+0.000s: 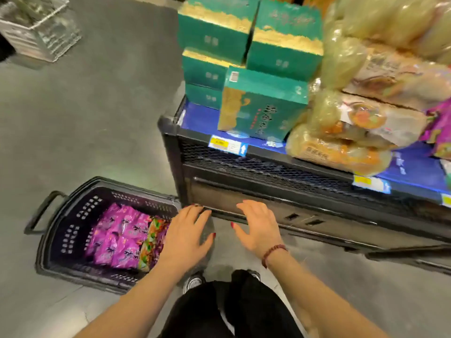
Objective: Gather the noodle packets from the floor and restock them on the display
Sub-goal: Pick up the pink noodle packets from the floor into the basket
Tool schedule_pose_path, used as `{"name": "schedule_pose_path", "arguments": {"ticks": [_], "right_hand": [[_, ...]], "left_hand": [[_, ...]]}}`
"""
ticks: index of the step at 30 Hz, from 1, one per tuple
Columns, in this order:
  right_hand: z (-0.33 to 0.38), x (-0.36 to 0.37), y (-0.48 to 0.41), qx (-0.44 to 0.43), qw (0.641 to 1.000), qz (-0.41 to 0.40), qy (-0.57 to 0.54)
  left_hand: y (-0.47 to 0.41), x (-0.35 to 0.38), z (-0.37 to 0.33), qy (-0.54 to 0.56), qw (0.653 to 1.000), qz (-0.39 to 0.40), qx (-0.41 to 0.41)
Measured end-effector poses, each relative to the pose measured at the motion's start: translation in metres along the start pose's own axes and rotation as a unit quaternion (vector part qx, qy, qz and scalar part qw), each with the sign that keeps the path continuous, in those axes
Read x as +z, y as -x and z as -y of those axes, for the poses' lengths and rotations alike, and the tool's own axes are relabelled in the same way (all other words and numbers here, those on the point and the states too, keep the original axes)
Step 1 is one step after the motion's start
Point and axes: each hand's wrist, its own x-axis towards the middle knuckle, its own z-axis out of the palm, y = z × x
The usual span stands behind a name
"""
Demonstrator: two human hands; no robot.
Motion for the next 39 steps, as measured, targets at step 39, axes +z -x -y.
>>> {"name": "schedule_pose_path", "arguments": {"ticks": [39], "right_hand": [[-0.588,-0.261,0.565,0.676,0.637,-0.370,0.004]], "left_hand": [[-0.145,0.299,-0.922,0.032,0.692,0.148,0.706]]}}
